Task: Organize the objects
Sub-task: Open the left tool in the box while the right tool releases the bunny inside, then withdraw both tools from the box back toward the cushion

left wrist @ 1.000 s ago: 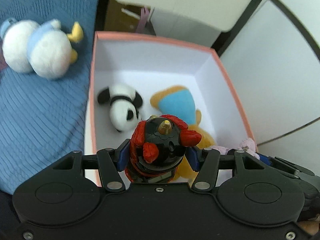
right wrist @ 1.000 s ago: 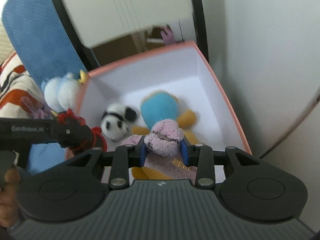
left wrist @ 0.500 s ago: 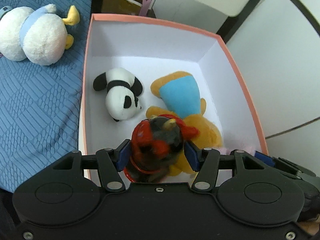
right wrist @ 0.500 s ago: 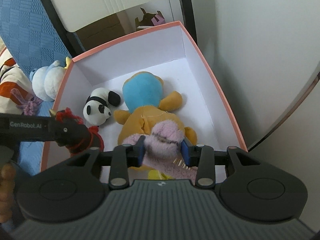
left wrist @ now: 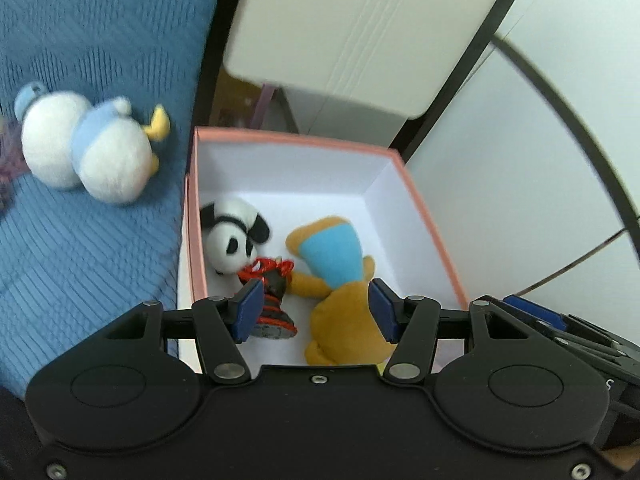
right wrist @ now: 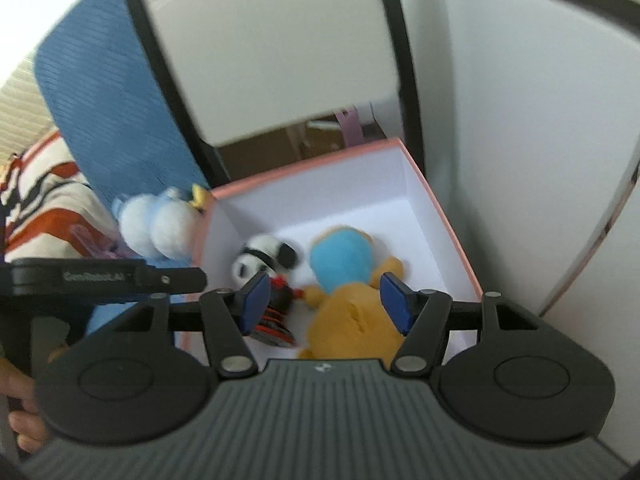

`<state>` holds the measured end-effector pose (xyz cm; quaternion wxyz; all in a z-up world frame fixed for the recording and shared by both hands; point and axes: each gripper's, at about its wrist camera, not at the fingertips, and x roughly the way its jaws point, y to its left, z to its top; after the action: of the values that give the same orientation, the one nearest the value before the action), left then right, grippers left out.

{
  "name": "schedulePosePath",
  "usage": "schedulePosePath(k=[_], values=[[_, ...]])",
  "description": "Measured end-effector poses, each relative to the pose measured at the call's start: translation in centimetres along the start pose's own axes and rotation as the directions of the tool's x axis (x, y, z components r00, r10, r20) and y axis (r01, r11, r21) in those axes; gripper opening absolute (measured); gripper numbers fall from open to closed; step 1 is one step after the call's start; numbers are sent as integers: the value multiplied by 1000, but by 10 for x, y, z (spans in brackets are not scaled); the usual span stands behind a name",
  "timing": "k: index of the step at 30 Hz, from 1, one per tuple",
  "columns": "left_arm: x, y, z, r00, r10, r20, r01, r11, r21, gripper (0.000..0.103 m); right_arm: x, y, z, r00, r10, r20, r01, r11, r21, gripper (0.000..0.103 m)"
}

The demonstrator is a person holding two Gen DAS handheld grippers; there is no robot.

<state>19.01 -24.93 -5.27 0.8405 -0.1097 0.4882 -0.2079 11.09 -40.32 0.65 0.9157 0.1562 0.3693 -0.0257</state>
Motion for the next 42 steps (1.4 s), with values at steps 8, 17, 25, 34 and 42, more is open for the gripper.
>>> schedulePosePath(k=[8,17,25,34,42], values=[[-74,23,3,994,-20,109,20,1000,2,55,-39,53,3,995,58,78,-55,998,-43,63],[-147,67,-15,982,-9,190,5,1000,20,55,-65,112,-16,988,94,124,-80,990,-115,63],[-192,108,-37,970,-2,241,-3,1000,20,55,-75,155,-40,982,137,131,-116,981,-156,63],[-205,149,-60,962,9,273,-14,1000,16,55,-64,192,-67,979,164,125,-140,973,-182,63],[-201,177,-75,954,48,295,-44,999,-22,55,-46,205,-76,974,187,128,-160,967,-200,63]])
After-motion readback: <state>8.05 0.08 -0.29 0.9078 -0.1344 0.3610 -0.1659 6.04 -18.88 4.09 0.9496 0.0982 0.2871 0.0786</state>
